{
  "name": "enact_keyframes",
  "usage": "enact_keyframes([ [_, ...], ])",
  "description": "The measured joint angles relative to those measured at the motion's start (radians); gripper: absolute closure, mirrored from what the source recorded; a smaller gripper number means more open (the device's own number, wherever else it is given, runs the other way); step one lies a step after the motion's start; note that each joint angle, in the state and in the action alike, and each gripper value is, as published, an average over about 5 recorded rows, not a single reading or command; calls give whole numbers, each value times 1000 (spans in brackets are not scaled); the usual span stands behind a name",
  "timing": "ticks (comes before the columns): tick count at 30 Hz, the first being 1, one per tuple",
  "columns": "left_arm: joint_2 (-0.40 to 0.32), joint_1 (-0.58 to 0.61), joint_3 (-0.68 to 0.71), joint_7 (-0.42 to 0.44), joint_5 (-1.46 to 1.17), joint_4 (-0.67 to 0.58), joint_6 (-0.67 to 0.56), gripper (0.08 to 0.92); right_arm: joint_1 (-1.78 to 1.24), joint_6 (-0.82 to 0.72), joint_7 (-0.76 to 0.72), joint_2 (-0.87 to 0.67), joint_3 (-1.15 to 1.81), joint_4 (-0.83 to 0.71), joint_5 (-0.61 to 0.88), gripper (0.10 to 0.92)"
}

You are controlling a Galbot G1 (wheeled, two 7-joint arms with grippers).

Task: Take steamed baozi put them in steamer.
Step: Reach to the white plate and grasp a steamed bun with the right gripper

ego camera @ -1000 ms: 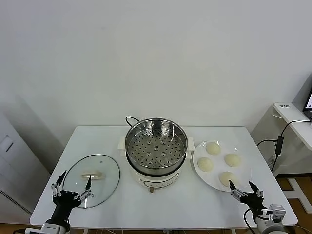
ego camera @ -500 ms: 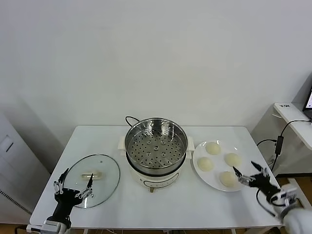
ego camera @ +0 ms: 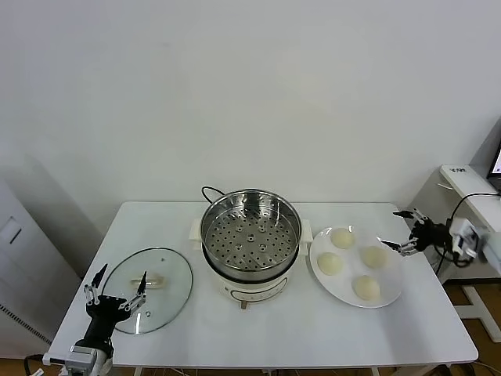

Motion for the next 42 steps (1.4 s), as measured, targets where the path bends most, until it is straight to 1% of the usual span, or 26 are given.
enact_keyframes([
  [5, -2, -1, -3, -1, 4, 1, 0, 177, 227, 36, -82, 69, -185, -134, -108, 203],
  [9, -7, -6, -3, -7, 8, 0, 0, 177, 346, 66, -125, 151, -276, -253, -185, 203],
  [15, -11, -11, -7, -15, 12, -7, 5, 177, 433, 111, -148, 274, -353, -423, -289, 203],
  [23, 3, -10, -13, -21, 12, -11, 14, 177, 477, 170, -153, 415, -368, -616, -422, 203],
  [29, 13, -16, -7, -27, 12, -11, 23, 177, 501, 201, -140, 491, -357, -722, -499, 203],
  [35, 15, -16, -4, -29, 15, -11, 25, 177, 506, 214, -126, 541, -349, -791, -556, 210],
  [40, 15, -13, -4, -29, 17, -11, 25, 177, 508, 225, -112, 560, -344, -825, -595, 232],
  [42, 15, -13, -5, -29, 17, -11, 25, 177, 510, 228, -104, 565, -342, -835, -607, 258],
])
